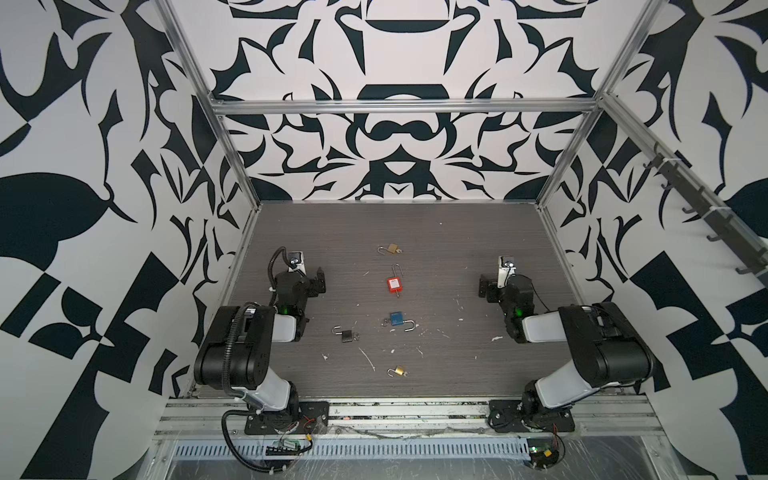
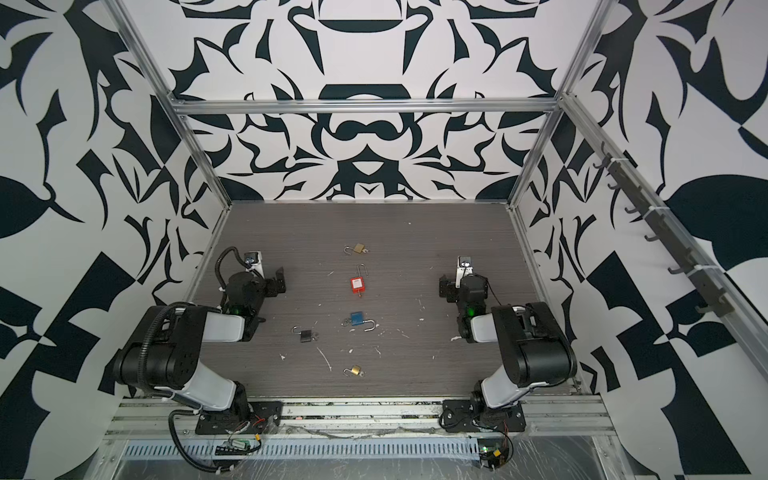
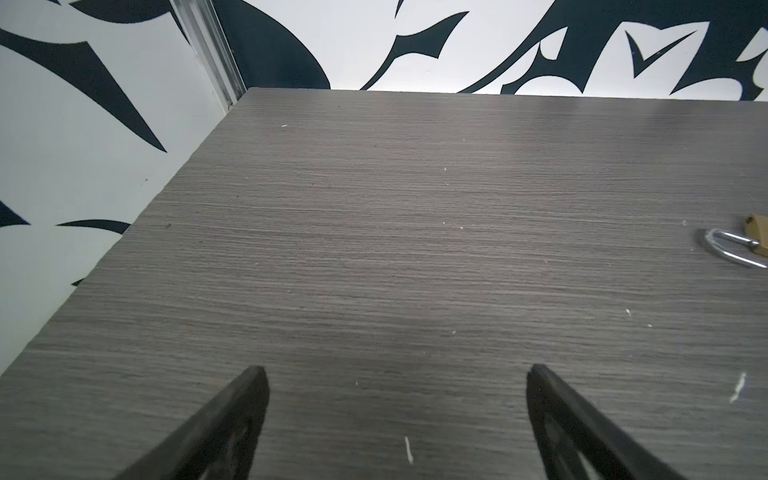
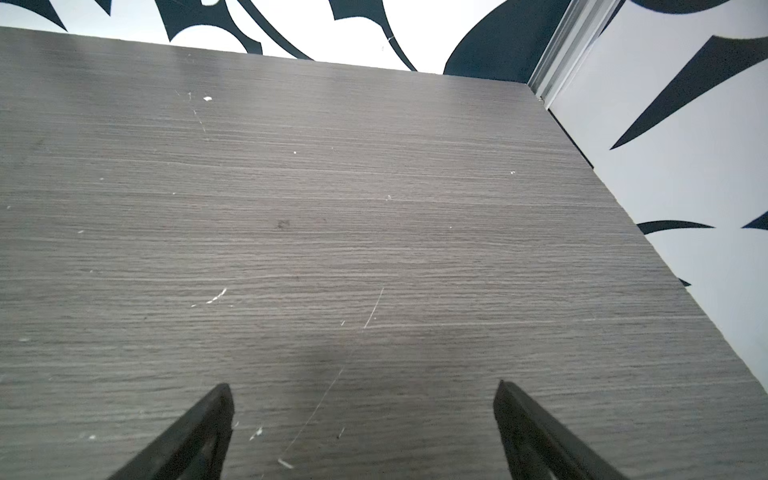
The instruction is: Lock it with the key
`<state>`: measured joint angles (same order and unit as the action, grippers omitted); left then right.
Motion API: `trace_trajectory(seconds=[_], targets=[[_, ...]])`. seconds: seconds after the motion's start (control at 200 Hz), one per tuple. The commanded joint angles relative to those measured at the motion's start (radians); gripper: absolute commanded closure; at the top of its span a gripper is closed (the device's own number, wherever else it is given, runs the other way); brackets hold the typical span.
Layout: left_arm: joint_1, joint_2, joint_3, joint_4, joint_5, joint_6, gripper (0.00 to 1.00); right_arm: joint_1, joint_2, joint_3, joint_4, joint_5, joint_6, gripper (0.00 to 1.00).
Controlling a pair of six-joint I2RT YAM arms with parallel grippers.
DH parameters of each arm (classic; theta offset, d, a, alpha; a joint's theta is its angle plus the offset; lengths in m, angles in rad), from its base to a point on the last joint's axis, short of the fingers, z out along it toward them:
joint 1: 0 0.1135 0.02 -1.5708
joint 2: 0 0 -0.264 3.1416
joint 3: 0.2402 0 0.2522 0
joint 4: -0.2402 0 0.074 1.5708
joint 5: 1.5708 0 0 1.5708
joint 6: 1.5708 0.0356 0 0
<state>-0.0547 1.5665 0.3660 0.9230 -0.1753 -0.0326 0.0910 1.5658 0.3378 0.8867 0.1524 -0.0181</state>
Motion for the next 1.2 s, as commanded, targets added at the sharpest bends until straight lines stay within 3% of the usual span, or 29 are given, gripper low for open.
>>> trace_trajectory(seconds=[0.0, 1.195], targets=[[0.005, -0.003, -0.013, 0.033, 0.007, -0.004, 0.01, 0.001, -0.013, 0.020, 0.018, -0.001, 0.011, 0.00], [0.003, -0.003, -0.009, 0.028, 0.007, -0.002, 0.01, 0.000, -0.013, 0.020, 0.016, -0.001, 0.009, 0.01]])
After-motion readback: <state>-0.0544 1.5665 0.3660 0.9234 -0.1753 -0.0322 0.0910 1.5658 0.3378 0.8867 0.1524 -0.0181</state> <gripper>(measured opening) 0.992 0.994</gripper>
